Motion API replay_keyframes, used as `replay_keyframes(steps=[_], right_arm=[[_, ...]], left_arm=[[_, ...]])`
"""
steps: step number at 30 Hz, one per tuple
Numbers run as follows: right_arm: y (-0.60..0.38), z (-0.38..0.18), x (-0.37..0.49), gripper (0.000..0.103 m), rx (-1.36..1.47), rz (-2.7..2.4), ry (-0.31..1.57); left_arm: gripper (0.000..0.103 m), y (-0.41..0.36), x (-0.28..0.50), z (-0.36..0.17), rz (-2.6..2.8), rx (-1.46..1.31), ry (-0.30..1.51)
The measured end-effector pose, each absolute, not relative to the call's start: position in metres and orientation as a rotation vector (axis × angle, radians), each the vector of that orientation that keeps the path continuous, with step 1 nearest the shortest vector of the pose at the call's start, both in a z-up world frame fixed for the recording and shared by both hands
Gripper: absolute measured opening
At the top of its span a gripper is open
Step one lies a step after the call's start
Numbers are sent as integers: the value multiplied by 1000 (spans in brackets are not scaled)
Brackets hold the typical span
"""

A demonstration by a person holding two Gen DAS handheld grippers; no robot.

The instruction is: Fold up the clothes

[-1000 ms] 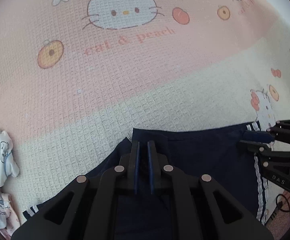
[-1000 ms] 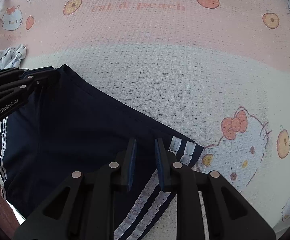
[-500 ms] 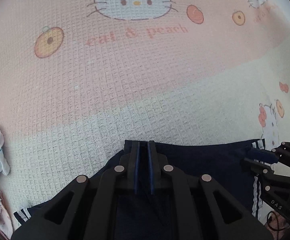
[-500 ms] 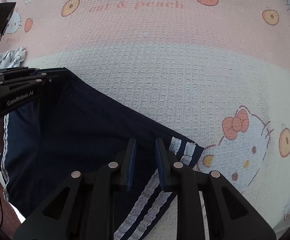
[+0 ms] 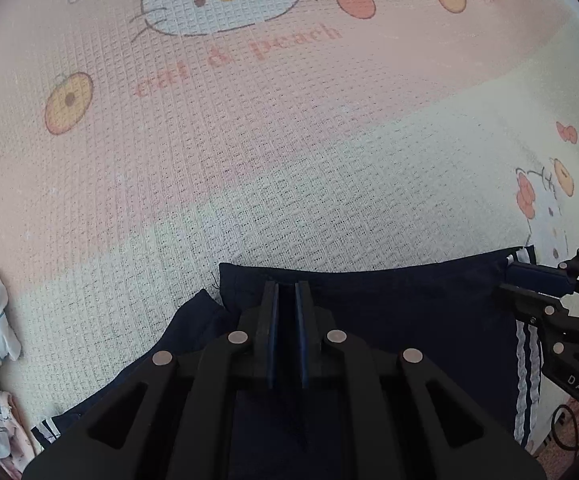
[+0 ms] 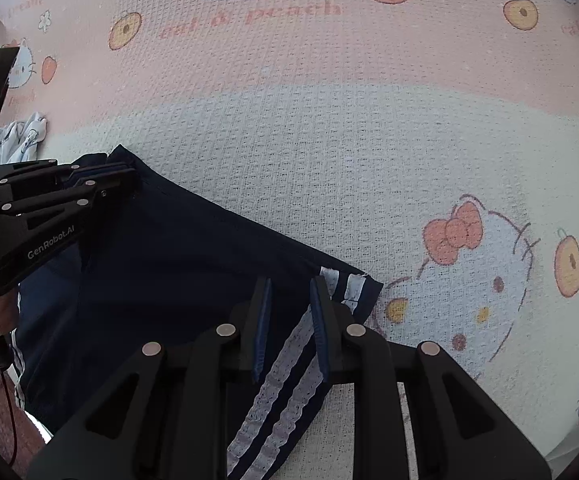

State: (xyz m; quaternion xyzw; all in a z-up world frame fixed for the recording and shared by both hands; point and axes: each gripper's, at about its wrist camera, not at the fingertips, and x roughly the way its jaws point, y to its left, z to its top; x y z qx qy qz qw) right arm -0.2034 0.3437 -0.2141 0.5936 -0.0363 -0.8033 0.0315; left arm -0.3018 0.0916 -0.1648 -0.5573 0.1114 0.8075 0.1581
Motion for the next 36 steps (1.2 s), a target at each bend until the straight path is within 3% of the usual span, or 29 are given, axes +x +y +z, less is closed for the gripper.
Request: replay_keyframes(steps=[4, 7, 9, 11, 15, 16, 17, 19, 20, 28, 31, 34, 36], right_arm=[[335, -213, -199, 20, 1798, -2504, -98], [322, -204, -210, 29, 1706, -2487, -92], [319, -203, -210, 30, 1686, -2487, -79], [314, -208, -213, 30, 1708, -2488, -49], [309, -218, -214, 30, 1739, -2462, -49], [309, -217, -213, 22, 1732, -2470, -42], [308, -217, -214, 12, 1731, -2471, -47], [308, -218, -214, 6, 1725, -2466, -99], [310, -218, -213, 4, 1723, -2463, -124], [327, -200, -210, 2, 1668, -2499, -195], [334, -202, -212, 2, 1706, -2517, -175], [338, -208, -207, 1, 1756, -2528, -181], [344, -201, -202, 1, 1751, -2552, -222]], left_arm=[[10, 134, -340, -165, 2308, -1597, 309], [11, 121, -336, -160, 2307, -1587, 292], [31, 95, -301, -154, 2298, -1580, 313], [44, 93, -290, -150, 2300, -1583, 324], [42, 114, -231, -153, 2315, -1574, 346], [36, 117, -216, -157, 2326, -1579, 351], [18, 119, -212, -161, 2338, -1581, 334], [5, 115, -209, -162, 2358, -1566, 264], [3, 113, -209, -159, 2365, -1557, 251], [3, 103, -228, -143, 2389, -1492, 151], [4, 89, -257, -162, 2298, -1533, 49], [7, 78, -273, -165, 2300, -1528, 1], [15, 71, -269, -151, 2353, -1476, -15]])
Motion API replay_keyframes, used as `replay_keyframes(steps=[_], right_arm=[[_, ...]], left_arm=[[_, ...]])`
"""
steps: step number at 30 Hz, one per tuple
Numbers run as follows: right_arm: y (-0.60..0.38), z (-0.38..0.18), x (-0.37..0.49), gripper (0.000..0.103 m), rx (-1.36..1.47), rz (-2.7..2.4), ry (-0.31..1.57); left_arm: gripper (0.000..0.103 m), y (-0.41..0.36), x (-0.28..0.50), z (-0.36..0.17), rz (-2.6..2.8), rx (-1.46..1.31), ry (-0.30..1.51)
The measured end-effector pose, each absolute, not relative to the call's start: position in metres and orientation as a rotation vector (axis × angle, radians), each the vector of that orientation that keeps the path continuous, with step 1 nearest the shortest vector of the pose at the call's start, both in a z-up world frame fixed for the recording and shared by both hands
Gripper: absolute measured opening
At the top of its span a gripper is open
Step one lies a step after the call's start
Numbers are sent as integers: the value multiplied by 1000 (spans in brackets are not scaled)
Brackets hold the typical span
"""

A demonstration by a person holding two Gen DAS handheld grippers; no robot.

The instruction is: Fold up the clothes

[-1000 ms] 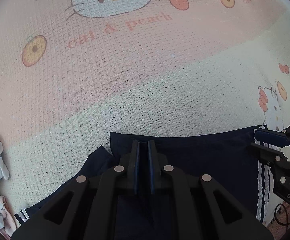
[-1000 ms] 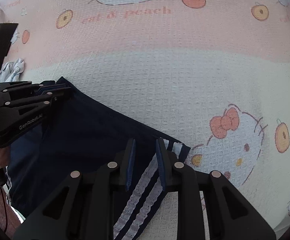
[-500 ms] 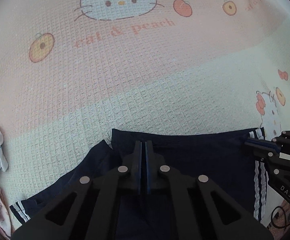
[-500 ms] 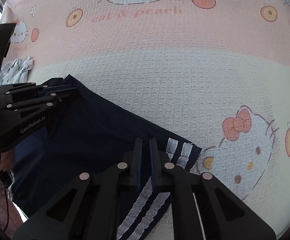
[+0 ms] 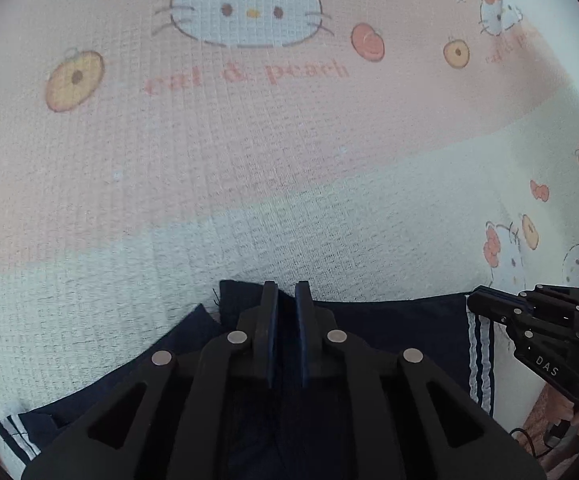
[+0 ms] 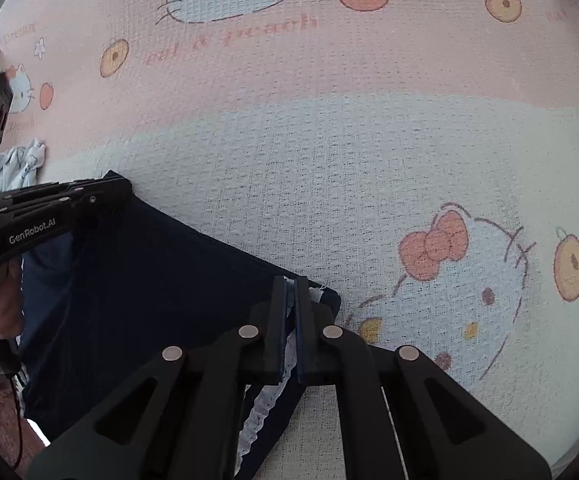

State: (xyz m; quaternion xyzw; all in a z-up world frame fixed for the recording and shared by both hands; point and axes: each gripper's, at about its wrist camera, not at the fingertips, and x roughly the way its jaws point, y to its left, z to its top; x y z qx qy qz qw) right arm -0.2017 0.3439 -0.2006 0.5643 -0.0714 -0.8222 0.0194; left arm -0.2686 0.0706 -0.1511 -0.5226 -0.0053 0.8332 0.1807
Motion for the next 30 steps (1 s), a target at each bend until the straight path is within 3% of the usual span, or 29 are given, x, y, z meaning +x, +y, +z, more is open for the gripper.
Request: replay_keyframes(steps=[3, 8, 12, 14, 18, 23, 28, 30], right_arm=[[344, -194, -197, 5, 1725, -2593, -226], [346, -197, -193, 3, 1785, -2557, -202], [350, -199, -189, 2, 1822, -2552, -198], [352, -195, -186, 2, 1820, -2575, -184], [358, -182, -171, 4, 1782, -2621, -195], [334, -192, -178, 5, 1802, -2524, -99], [325, -171, -167, 10, 1796, -2563, -165], [308, -159, -155, 10, 1766, -2530, -255]], left_arm=[[16, 46, -260, -136, 2470, -1412, -72], [11, 45, -275, -204, 2335, -1466, 89], [10, 64, -289, -224, 2338, -1485, 203], [10, 66, -299, -224, 2391, -1508, 241], [10, 59, -299, -204, 2386, -1461, 89], [10, 64, -285, -219, 2379, -1535, 237], [11, 20, -255, -188, 2406, -1559, -46], [11, -1, -227, -178, 2401, -1609, -82]])
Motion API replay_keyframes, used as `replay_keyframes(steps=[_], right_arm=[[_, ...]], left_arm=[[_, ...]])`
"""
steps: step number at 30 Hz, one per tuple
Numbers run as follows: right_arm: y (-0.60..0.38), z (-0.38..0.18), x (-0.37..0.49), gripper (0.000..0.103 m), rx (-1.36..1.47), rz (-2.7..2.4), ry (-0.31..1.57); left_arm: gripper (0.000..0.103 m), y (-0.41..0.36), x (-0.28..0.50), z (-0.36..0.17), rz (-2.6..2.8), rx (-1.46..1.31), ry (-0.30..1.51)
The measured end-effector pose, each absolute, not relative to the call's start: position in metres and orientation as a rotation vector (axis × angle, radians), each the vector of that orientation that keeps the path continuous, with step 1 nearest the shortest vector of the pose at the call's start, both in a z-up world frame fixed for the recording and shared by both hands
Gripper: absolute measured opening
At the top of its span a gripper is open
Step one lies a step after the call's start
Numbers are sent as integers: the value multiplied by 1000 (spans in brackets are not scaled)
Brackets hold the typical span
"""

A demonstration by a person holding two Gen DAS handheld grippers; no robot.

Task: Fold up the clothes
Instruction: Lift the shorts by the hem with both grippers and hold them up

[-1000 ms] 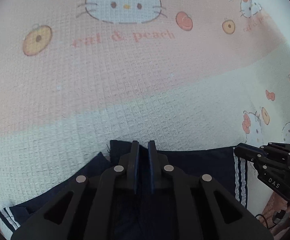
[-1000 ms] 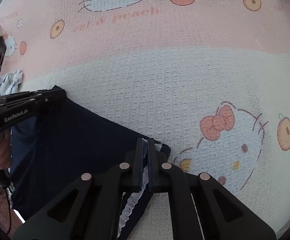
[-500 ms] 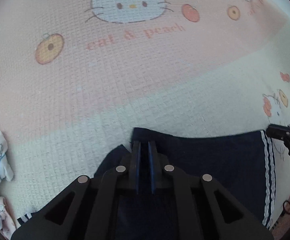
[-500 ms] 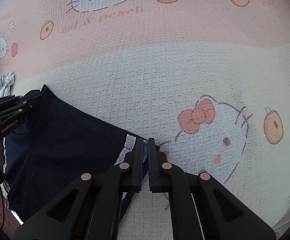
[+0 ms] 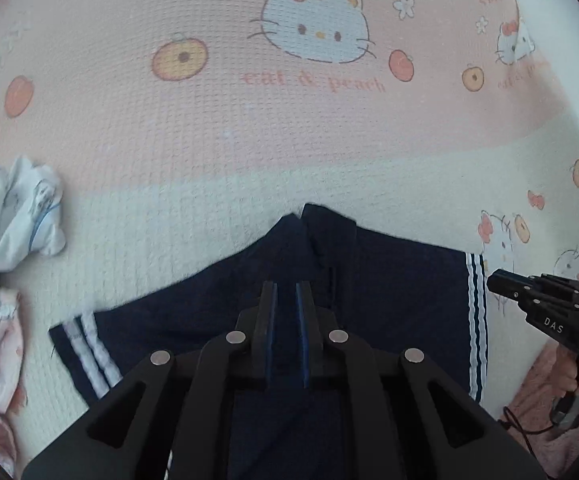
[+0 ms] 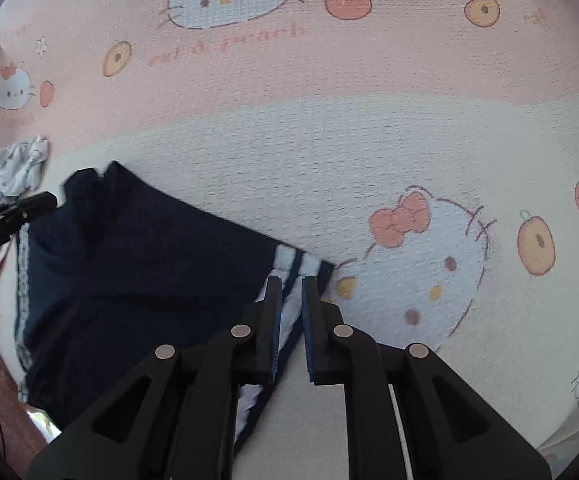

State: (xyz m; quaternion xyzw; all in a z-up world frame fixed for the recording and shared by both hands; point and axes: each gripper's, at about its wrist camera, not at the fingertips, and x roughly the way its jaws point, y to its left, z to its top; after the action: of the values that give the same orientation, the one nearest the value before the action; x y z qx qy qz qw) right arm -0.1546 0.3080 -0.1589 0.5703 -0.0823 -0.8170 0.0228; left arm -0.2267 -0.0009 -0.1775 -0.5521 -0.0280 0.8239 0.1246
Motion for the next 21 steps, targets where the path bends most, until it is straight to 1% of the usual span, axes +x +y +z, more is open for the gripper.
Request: replay_keyframes(steps=[2, 5, 6, 10, 12, 16, 19, 21], right_arm=[[284, -153, -138, 10, 1757, -2457, -386], [236, -153, -117, 10, 1751, -2359, -486], [227, -151, -101, 10, 1753, -2333, -483], [197, -160, -44, 10, 1802, -2224, -408], [179, -175, -36, 10, 1820, -2182, -396], [168, -187, -19, 10, 1852, -2205, -294], [172, -191, -16, 10, 1816, -2279, -234], [176, -193, -18, 10, 1791, -2317, -238]], left_arm=[[11, -16, -193, -170, 2395, -1679, -59], [11, -31, -151, -174, 2340, -1768, -125], [11, -36, -137, -175, 2321, -1795, -151], [11, -59, -79, -187, 2238, -1827, -372], [11, -59, -59, -198, 2194, -1836, -406], [11, -52, -34, -208, 2181, -1886, -352], [11, -45, -33, -220, 2246, -1913, -206], [11, -44, -35, -213, 2291, -1907, -182]])
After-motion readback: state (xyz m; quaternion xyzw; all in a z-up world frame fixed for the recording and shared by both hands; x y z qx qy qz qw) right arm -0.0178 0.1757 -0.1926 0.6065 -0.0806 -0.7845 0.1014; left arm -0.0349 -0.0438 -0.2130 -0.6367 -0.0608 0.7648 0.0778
